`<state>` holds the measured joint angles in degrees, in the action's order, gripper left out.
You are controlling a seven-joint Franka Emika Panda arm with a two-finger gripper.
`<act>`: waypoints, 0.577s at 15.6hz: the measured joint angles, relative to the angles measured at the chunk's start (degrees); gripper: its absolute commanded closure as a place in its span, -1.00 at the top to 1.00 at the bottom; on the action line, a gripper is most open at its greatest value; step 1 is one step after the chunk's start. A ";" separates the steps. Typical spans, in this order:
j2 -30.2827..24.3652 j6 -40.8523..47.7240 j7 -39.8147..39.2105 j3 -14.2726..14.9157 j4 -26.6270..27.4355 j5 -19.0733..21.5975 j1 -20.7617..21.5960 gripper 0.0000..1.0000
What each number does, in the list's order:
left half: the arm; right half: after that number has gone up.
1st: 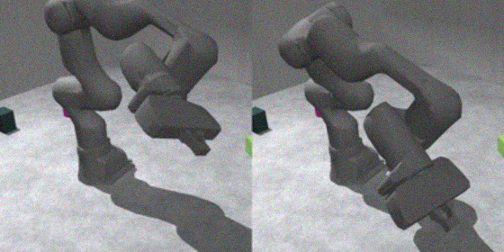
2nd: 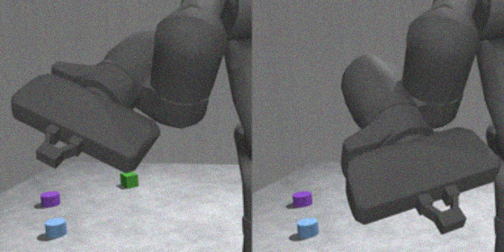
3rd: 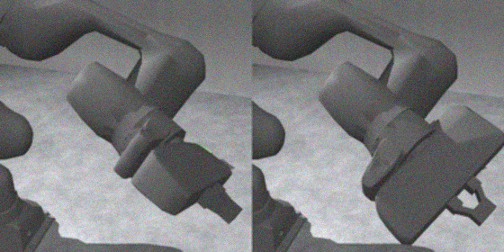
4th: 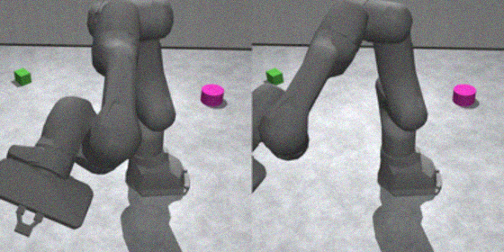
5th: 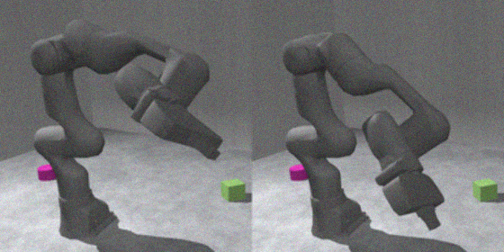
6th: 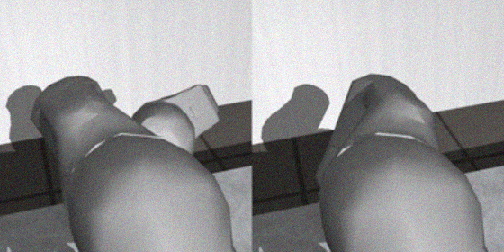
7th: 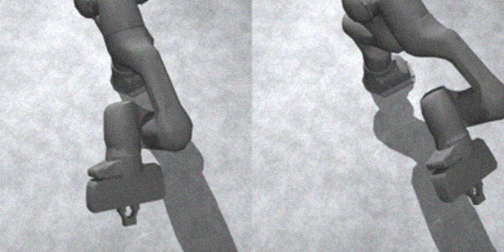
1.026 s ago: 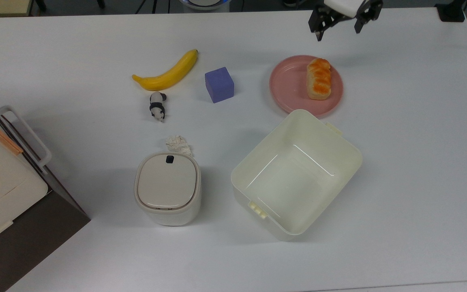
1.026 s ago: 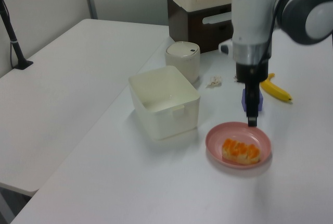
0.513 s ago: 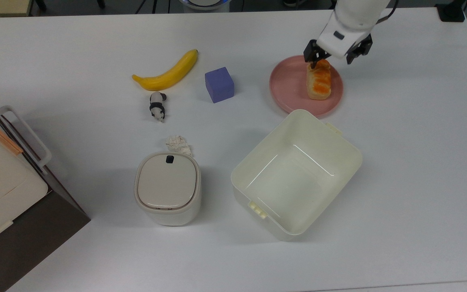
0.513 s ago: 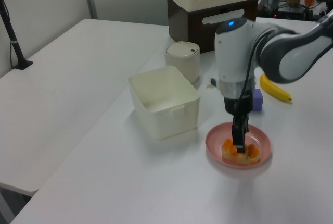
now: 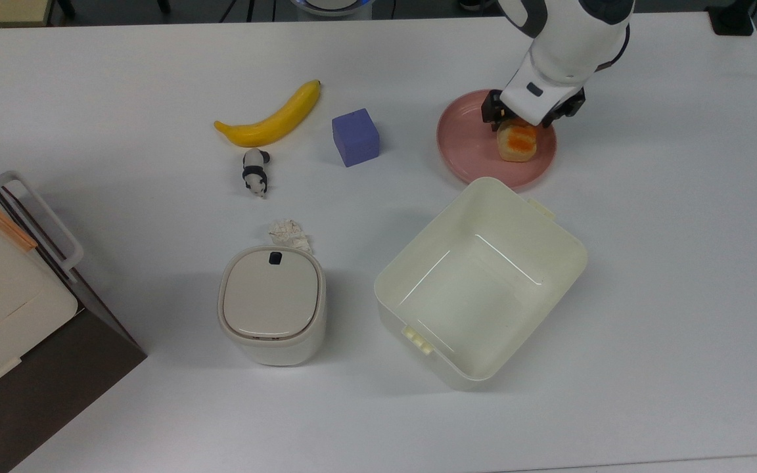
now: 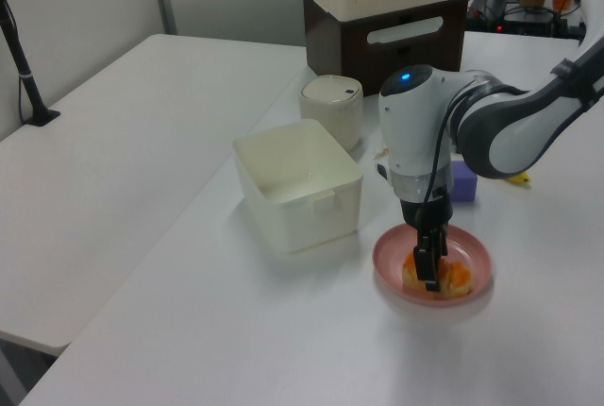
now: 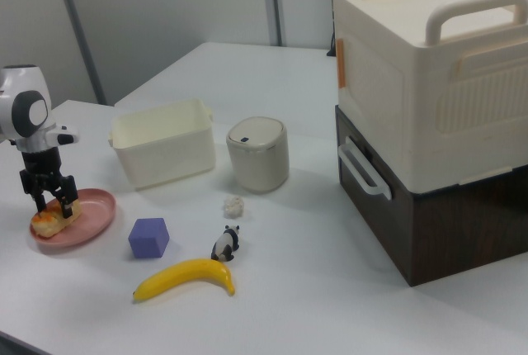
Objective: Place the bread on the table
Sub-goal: 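Lower the gripper onto the orange-topped bread and close it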
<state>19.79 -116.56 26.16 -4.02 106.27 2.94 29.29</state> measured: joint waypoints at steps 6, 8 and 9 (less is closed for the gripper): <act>0.49 -0.14 0.02 0.12 -0.03 -0.33 -0.57 -0.27; 0.49 -0.14 0.02 0.12 -0.17 -0.33 -0.56 -0.33; 0.48 -0.14 0.03 0.12 -0.24 -0.33 -0.55 -0.33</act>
<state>20.28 -116.70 26.19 -3.90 106.03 2.61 28.73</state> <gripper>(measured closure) 0.626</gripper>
